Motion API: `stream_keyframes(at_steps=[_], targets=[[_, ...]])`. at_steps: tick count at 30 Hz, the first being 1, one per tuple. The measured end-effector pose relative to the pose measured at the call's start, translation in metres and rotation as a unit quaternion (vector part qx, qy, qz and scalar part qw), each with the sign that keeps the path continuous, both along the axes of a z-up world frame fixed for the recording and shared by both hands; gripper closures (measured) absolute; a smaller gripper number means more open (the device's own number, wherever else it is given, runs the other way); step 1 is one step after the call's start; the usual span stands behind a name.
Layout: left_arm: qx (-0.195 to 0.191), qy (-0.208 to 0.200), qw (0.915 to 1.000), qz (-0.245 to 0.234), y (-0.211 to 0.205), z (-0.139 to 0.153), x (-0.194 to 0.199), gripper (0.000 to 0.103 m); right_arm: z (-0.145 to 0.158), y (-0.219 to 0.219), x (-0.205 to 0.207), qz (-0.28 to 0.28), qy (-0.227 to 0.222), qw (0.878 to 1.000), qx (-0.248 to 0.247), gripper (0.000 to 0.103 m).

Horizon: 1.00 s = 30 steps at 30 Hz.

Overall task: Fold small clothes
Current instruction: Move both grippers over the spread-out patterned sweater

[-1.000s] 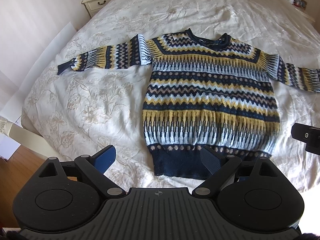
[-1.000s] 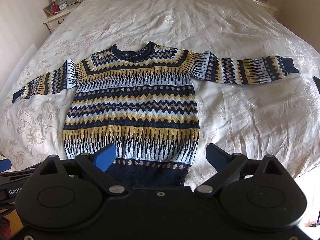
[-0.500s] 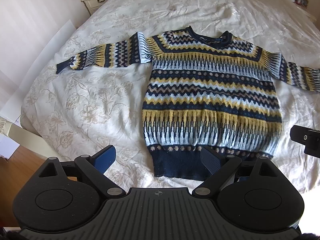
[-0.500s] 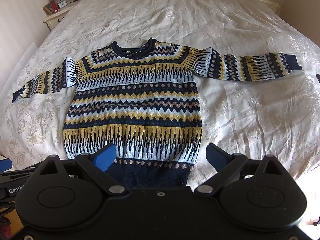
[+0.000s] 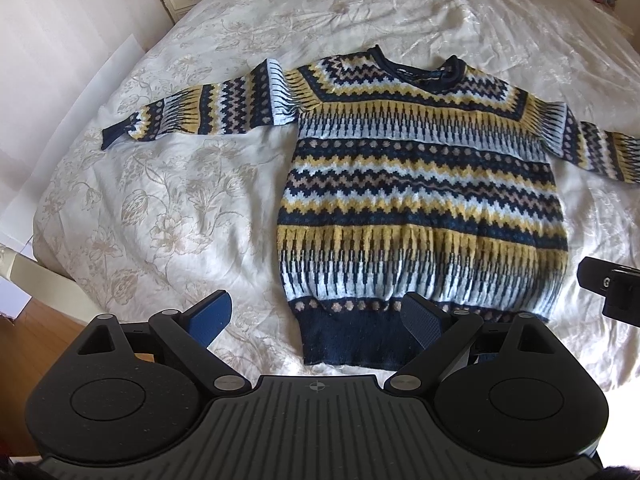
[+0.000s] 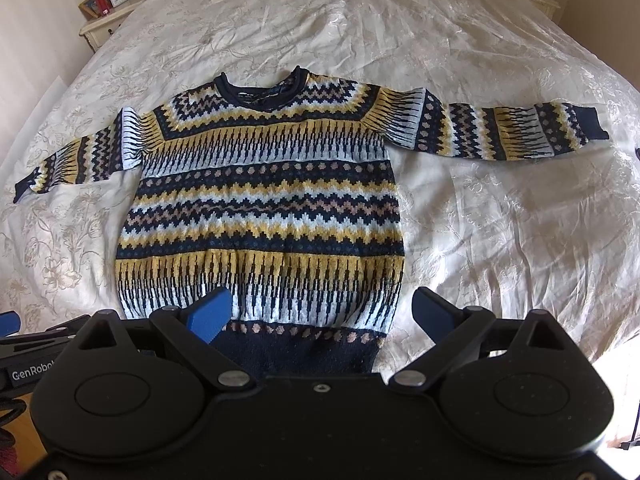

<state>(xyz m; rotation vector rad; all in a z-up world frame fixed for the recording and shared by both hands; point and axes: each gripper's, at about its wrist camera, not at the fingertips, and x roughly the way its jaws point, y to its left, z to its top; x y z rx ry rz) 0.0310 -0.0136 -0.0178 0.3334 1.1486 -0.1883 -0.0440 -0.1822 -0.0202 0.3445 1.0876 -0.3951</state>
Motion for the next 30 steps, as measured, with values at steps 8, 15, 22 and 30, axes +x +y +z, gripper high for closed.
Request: stream_keyframes(at_steps=[8,15,22,30], targets=[[0.004,0.015,0.9999,-0.006,-0.011,-0.007,0.024,0.010,-0.008,-0.006,0.018,-0.004,0.020,1.000,0.004,0.006],[0.009,0.028,0.9995,-0.015,-0.022,-0.014,0.055,0.010,-0.017,-0.013,0.044,-0.010,0.037,0.999,0.014,0.006],[0.009,0.036,0.9990,-0.023,-0.032,-0.019,0.093,0.010,-0.020,-0.018,0.079,-0.012,0.039,0.999,0.020,0.006],[0.008,0.045,0.9982,-0.040,-0.040,-0.028,0.139,0.010,-0.024,-0.019,0.117,-0.020,0.034,0.999,0.026,0.006]])
